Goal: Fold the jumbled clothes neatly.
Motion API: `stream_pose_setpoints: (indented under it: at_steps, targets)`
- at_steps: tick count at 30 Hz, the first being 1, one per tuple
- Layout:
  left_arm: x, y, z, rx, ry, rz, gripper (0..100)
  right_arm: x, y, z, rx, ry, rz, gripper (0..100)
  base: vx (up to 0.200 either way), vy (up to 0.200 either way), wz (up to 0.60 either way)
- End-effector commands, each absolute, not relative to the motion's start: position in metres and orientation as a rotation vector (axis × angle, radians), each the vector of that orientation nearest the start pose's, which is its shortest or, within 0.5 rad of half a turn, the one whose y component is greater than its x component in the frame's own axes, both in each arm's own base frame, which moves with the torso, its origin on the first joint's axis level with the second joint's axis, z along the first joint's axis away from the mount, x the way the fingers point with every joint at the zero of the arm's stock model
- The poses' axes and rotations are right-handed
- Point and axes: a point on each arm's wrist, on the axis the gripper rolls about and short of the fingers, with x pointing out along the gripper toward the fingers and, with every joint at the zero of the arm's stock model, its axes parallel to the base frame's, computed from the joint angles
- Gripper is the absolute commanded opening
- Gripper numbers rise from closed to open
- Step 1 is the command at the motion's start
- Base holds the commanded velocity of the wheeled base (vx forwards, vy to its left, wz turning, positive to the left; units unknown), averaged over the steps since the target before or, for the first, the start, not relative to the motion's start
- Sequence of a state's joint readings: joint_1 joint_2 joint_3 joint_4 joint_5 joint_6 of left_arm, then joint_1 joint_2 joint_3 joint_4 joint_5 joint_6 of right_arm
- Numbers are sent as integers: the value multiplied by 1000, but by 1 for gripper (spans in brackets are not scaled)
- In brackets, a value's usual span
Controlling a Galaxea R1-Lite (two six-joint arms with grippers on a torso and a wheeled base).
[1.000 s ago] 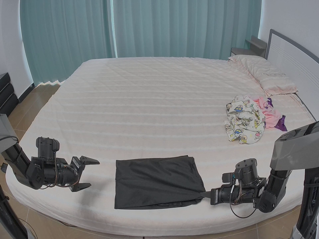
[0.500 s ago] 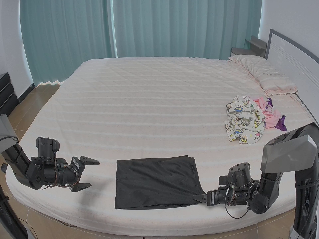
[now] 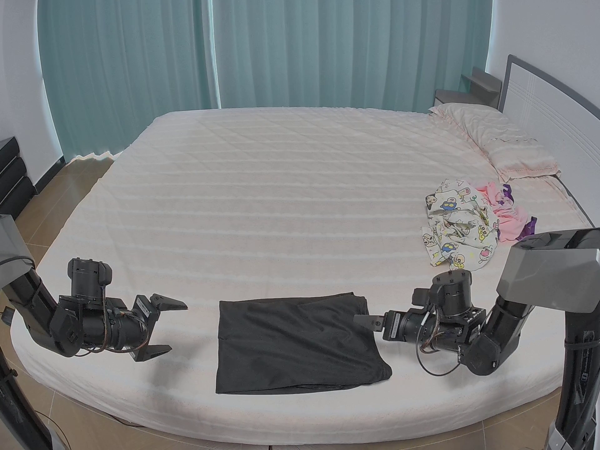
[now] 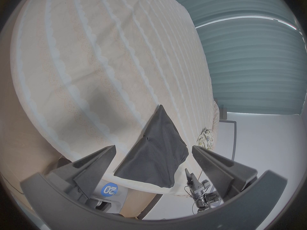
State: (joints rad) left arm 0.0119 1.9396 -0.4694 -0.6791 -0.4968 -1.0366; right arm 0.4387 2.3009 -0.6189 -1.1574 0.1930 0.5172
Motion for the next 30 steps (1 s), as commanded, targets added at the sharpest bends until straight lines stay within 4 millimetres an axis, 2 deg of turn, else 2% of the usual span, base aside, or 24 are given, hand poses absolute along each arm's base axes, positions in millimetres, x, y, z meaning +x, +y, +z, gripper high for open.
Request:
stream_pose_setpoints:
  at_steps: [1,6,14,18,19,30]
  targets:
    - [271,-7,43,-1163,955,-16,100,339,165,-27,445,678,422,100,0,0,0]
    - [270,-8,42,-1161,955,-13,100,358,174,-36,441,675,405,100,0,0,0]
    - [270,-7,42,-1160,954,-11,100,381,184,-30,442,663,401,100,0,0,0]
    - [270,-7,42,-1160,952,-12,100,385,186,-29,442,670,398,100,0,0,0]
    - [270,-7,42,-1160,952,-12,100,386,188,-30,441,674,399,0,0,0,0]
    - [269,-8,42,-1157,956,-13,100,400,189,-30,419,656,297,0,0,0,0]
